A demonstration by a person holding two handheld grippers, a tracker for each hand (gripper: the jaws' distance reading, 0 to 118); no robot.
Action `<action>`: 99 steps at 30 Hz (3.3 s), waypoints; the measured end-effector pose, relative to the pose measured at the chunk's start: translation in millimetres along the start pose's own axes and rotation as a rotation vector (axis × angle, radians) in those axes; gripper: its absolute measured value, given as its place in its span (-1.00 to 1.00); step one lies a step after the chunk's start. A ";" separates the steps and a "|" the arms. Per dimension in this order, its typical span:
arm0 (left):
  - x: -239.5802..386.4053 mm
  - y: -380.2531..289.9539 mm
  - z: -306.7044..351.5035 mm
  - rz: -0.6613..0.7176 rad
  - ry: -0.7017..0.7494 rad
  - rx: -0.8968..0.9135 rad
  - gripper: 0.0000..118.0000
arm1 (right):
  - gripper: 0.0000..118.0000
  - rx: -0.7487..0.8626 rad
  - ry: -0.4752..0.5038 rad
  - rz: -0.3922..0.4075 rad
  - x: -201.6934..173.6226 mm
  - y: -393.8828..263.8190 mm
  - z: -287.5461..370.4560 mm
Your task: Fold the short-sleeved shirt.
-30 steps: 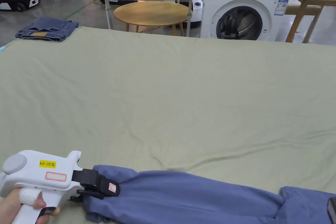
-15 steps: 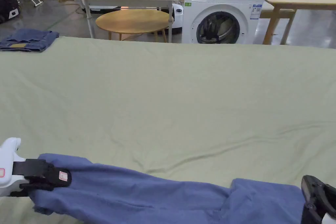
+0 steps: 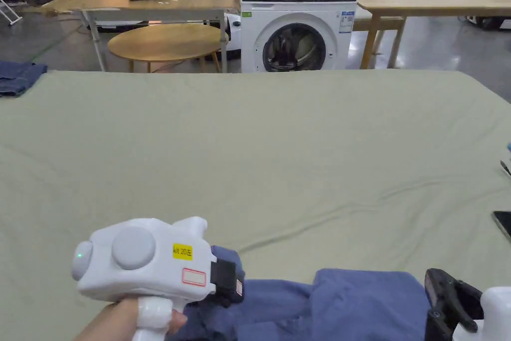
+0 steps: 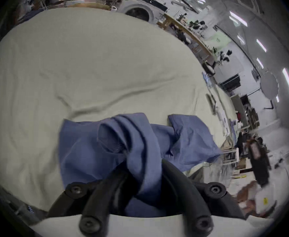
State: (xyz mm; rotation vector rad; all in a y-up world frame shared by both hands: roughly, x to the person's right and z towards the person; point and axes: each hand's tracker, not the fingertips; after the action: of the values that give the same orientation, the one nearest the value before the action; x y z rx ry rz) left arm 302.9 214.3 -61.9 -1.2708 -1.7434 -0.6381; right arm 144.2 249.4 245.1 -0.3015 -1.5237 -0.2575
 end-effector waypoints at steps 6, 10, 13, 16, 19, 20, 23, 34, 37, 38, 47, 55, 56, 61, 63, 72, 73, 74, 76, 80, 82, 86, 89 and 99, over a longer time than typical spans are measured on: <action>20.8 -6.9 -41.0 -0.011 -0.098 -0.031 0.86 | -1.00 -0.040 -0.043 -0.009 14.6 -11.2 3.5; 14.1 -7.5 1.7 -0.042 -0.126 0.040 -0.10 | -1.00 -0.058 -0.052 -0.038 23.2 -14.3 1.6; -10.3 -8.9 30.5 -0.020 -0.128 0.095 -1.00 | -1.00 -0.058 -0.054 -0.048 22.8 -14.2 0.1; -36.8 -7.8 31.0 0.029 -0.131 0.081 -1.00 | -1.00 -0.057 -0.043 -0.050 20.3 -13.3 -1.9; -53.3 -6.2 3.9 0.108 -0.206 0.037 -1.00 | -1.00 -0.056 -0.029 -0.042 15.3 -12.4 -3.2; -55.1 -6.6 -8.0 0.120 -0.209 0.020 -1.00 | -1.00 -0.055 -0.027 -0.040 13.8 -12.1 -2.9; -45.2 -10.4 -52.4 0.148 -0.271 -0.048 -1.00 | -1.00 -0.059 -0.022 -0.038 12.6 -12.5 -2.5; -22.3 -27.4 -71.2 0.173 -0.358 -0.082 -1.00 | -1.00 -0.114 -0.032 -0.026 14.0 -19.4 -12.4; -33.0 -24.9 -14.1 0.124 -0.372 0.037 -1.00 | -1.00 -0.112 -0.032 -0.022 11.7 -17.3 -14.4; -42.5 -23.3 6.7 0.119 -0.343 0.059 -1.00 | -1.00 -0.111 -0.029 -0.023 10.7 -15.7 -15.3; -126.8 -24.3 45.8 0.160 -0.157 0.056 -1.00 | -1.00 -0.077 0.018 0.001 -8.6 -4.1 -22.6; -160.1 -25.9 1.2 0.360 -0.423 0.024 0.95 | -1.00 -0.095 0.035 0.025 -17.0 -4.0 -24.3; -159.9 -25.0 -5.6 0.367 -0.460 0.012 0.91 | -1.00 -0.096 0.034 0.032 -17.3 -4.3 -23.9; -163.1 -16.1 -32.1 0.345 -0.461 -0.024 -0.49 | -1.00 -0.101 0.024 0.024 -15.2 -4.5 -22.5; -158.4 -18.8 -38.7 0.328 -0.357 -0.035 -0.86 | -1.00 -0.101 0.020 0.023 -13.7 -4.0 -21.3; -146.1 -27.0 69.5 0.362 -0.264 0.109 -0.95 | -1.00 -0.070 0.024 0.026 -9.1 2.2 -16.0; -146.4 -29.8 86.8 0.385 -0.211 0.129 -0.95 | -1.00 -0.066 0.028 0.026 -9.0 2.9 -16.0; -156.6 -26.4 103.8 0.390 -0.172 0.148 -0.95 | -1.00 -0.063 0.035 0.026 -9.0 3.6 -16.1; -151.6 -27.2 132.5 0.409 -0.086 0.178 -0.95 | -1.00 -0.056 0.045 0.026 -9.6 4.3 -16.4; -110.2 -19.4 149.6 0.303 -0.054 0.174 -0.95 | -1.00 -0.042 0.064 0.035 -13.7 6.2 -17.2; -85.0 -15.5 143.7 0.266 -0.076 0.176 -0.95 | -1.00 -0.029 0.062 0.036 -15.6 7.0 -16.4; -30.7 -8.3 115.6 0.183 -0.124 0.152 -0.95 | -1.00 0.024 0.042 0.025 -15.7 12.8 -10.2; 6.1 -3.1 82.3 0.133 -0.129 0.132 -0.95 | -1.00 0.056 0.025 0.033 -13.3 20.6 -6.1; 64.7 -5.9 -56.4 0.020 -0.158 0.001 0.94 | -1.00 0.077 -0.023 0.035 1.8 24.0 5.5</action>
State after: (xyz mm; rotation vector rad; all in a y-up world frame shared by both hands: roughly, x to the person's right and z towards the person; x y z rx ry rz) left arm 309.6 199.1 22.5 -1.3672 -1.8563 -0.5377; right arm 147.6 273.8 246.3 -0.2704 -1.5461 -0.1672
